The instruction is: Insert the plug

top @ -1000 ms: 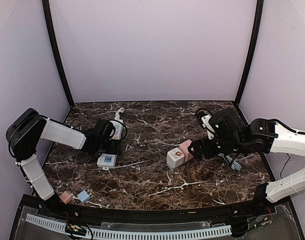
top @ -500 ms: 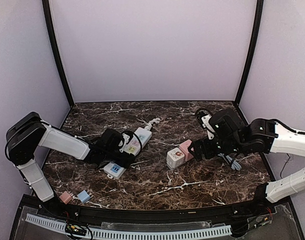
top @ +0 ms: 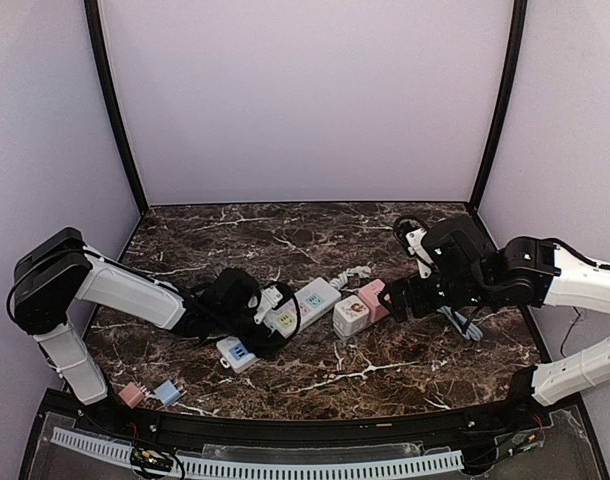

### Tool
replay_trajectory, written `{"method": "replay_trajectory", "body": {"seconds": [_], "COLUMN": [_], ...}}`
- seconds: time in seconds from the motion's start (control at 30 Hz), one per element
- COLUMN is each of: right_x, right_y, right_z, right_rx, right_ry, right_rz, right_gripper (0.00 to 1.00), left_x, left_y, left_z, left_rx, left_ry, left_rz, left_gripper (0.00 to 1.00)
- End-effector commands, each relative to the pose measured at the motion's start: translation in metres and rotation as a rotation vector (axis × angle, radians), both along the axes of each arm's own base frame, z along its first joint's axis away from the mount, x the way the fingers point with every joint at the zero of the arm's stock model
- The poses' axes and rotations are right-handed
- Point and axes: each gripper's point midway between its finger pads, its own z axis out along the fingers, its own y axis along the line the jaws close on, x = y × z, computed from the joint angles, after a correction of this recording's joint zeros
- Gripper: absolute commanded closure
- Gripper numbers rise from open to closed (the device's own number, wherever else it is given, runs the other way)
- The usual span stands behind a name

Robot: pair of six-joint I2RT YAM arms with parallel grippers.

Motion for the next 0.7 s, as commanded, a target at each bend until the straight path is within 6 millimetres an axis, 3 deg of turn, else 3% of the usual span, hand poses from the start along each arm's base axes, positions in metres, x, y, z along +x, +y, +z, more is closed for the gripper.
{"method": "replay_trajectory", "body": {"seconds": [0.0, 0.07, 0.27, 0.47, 0.67], "right_x": [0.003, 0.007, 0.019, 0.019, 0.017], "right_y": [0.004, 0.008, 0.023, 0.035, 0.031], "right_z": [0.018, 0.028, 0.049, 0.03, 0.017], "right_rx": [0.027, 0.046, 0.139, 0.142, 0.148], "right_ry": [-0.035, -0.058, -0.118, -0.126, -0.138], "right_rz": [-0.005, -0.008, -0.023, 0.026, 0.034], "right_gripper": [0.01, 0.01, 0.01, 0.01, 0.01], "left_x": [-0.012, -0.011, -0.016, -0.034, -0.055], "left_y": [0.015, 0.019, 0.038, 0.056, 0.098], "left_z": [0.006, 0.019, 0.057, 0.081, 0.089], "left_rx": [0.027, -0.006, -0.078, -0.131, -0.019], "left_ry": [0.024, 0.012, 0.012, 0.084, 0.152], "left_rz": [0.027, 0.066, 0.182, 0.264, 0.373], "left_gripper": [0.14, 0.03, 0.01, 0.01, 0.02]}}
